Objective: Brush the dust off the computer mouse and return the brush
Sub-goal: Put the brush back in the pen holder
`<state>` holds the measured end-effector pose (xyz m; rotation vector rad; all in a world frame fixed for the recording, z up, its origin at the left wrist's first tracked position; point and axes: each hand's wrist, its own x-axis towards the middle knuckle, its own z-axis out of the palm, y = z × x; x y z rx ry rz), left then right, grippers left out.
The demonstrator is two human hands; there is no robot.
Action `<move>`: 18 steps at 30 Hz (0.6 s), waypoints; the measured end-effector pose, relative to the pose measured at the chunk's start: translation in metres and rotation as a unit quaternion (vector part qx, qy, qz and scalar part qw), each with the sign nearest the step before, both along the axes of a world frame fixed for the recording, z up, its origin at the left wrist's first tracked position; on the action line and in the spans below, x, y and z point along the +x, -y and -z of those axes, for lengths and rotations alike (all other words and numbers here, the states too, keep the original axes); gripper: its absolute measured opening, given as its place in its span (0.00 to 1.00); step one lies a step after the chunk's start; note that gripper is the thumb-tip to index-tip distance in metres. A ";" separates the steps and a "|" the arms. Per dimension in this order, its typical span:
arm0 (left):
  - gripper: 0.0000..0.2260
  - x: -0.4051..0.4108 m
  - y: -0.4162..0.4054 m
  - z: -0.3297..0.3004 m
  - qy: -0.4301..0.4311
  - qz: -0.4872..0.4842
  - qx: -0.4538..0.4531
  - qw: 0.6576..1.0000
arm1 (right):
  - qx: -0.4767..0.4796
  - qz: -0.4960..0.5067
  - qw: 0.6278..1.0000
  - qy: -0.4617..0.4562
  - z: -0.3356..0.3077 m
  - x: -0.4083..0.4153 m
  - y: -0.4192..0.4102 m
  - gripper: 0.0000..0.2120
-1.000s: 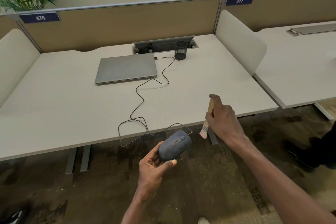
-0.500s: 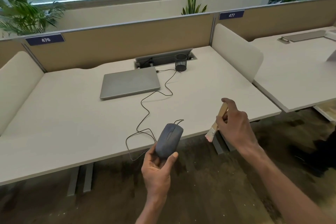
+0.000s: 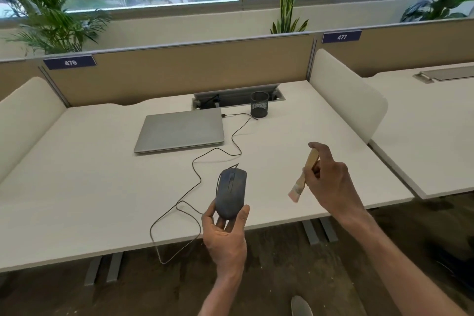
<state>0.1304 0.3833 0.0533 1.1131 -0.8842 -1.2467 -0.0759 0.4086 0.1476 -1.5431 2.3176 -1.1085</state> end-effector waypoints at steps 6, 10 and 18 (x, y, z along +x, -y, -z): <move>0.32 -0.071 0.031 0.006 0.027 -0.053 0.030 0.998 | -0.027 -0.085 0.996 -0.017 0.002 -0.060 0.058 0.21; 0.33 -0.114 0.044 0.007 0.041 -0.086 0.044 0.994 | -0.046 -0.130 0.990 0.000 0.002 -0.100 0.099 0.19; 0.29 -0.168 0.071 0.010 0.048 -0.128 0.071 0.988 | -0.119 -0.162 0.980 -0.010 -0.001 -0.141 0.192 0.13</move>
